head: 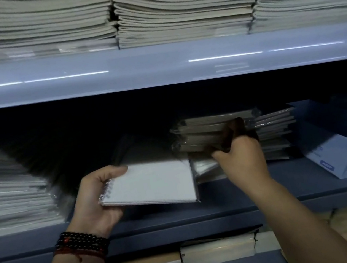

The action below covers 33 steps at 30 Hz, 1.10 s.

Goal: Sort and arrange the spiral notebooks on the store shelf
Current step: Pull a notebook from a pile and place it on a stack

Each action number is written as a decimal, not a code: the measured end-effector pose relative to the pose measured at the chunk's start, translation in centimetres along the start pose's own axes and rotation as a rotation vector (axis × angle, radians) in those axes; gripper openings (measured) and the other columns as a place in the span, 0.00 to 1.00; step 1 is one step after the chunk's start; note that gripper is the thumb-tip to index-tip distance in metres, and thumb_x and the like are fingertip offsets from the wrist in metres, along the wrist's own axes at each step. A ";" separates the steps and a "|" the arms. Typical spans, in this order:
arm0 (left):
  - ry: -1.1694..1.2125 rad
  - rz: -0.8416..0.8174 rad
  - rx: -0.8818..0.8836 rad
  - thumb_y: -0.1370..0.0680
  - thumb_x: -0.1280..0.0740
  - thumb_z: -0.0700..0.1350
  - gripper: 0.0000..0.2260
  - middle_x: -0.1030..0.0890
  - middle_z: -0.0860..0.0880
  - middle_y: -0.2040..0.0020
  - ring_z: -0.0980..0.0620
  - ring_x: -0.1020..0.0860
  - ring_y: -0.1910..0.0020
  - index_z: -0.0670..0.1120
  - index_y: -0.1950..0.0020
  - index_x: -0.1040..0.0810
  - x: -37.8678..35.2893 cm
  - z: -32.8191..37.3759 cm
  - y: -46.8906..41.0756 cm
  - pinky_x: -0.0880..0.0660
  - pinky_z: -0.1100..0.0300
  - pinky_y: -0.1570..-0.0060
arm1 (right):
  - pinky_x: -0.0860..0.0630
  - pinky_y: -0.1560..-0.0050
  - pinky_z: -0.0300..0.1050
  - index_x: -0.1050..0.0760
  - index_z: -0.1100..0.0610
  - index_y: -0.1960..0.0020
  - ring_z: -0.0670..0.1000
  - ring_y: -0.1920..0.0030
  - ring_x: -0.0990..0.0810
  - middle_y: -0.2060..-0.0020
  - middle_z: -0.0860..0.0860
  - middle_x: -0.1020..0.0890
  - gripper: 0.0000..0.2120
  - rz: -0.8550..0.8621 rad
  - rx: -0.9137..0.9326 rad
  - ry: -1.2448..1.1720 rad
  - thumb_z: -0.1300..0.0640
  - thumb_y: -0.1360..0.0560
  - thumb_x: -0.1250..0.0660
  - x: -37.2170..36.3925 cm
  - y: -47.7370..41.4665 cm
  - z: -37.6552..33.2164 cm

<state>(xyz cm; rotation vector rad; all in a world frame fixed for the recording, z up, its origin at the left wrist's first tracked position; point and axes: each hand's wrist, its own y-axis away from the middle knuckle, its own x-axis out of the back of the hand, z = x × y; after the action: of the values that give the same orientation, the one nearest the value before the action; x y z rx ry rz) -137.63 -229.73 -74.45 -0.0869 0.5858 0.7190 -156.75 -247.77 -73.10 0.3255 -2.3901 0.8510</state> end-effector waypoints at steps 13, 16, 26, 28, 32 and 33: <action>-0.048 0.173 -0.203 0.30 0.26 0.43 0.13 0.21 0.39 0.50 0.45 0.19 0.56 0.42 0.49 0.24 4.2 0.4 1.3 0.18 0.54 0.59 | 0.21 0.71 0.48 0.21 0.61 0.62 0.49 0.74 0.20 0.70 0.52 0.17 0.15 -0.209 -0.050 -0.339 0.52 0.21 0.32 -2.4 2.8 -4.4; -0.070 0.133 -0.185 0.32 0.26 0.43 0.14 0.22 0.38 0.51 0.44 0.19 0.57 0.41 0.49 0.25 3.8 0.1 1.7 0.18 0.53 0.59 | 0.27 0.65 0.46 0.21 0.65 0.59 0.57 0.65 0.18 0.66 0.57 0.16 0.23 -0.310 -0.150 -0.494 0.43 0.24 0.30 -4.5 3.9 -5.3; -0.280 0.083 -0.245 0.25 0.28 0.37 0.07 0.17 0.39 0.47 0.44 0.19 0.51 0.40 0.48 0.20 4.8 0.9 3.1 0.24 0.52 0.52 | 0.24 0.53 0.42 0.23 0.49 0.52 0.47 0.51 0.17 0.55 0.45 0.16 0.08 -0.380 -0.313 -0.818 0.53 0.27 0.24 -6.8 5.1 -5.7; -0.300 0.128 -0.262 0.25 0.26 0.41 0.07 0.16 0.43 0.49 0.49 0.19 0.54 0.45 0.47 0.18 5.1 1.3 3.8 0.25 0.58 0.58 | 0.25 0.52 0.48 0.23 0.54 0.55 0.54 0.52 0.18 0.58 0.49 0.16 0.15 -0.408 -0.294 -0.832 0.44 0.31 0.25 -6.9 5.5 -5.8; -0.357 0.208 -0.373 0.24 0.26 0.43 0.07 0.18 0.50 0.56 0.54 0.21 0.56 0.48 0.47 0.16 5.1 2.0 5.3 0.27 0.62 0.53 | 0.22 0.47 0.67 0.23 0.57 0.57 0.61 0.54 0.17 0.58 0.57 0.15 0.11 -0.410 -0.217 -0.869 0.49 0.26 0.27 -6.3 6.2 -6.3; -0.392 0.222 -0.412 0.24 0.26 0.43 0.09 0.22 0.51 0.59 0.56 0.22 0.58 0.48 0.45 0.16 5.1 2.2 5.6 0.27 0.64 0.52 | 0.22 0.45 0.67 0.21 0.54 0.57 0.60 0.51 0.16 0.57 0.55 0.14 0.06 -0.403 -0.196 -0.884 0.53 0.24 0.28 -6.1 6.2 -6.4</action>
<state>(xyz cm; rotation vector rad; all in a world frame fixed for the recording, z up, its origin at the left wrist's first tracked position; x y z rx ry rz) -137.12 -221.83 -74.64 -0.2584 0.0655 1.0359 -151.52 -238.69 -75.84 1.2635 -2.9785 0.2888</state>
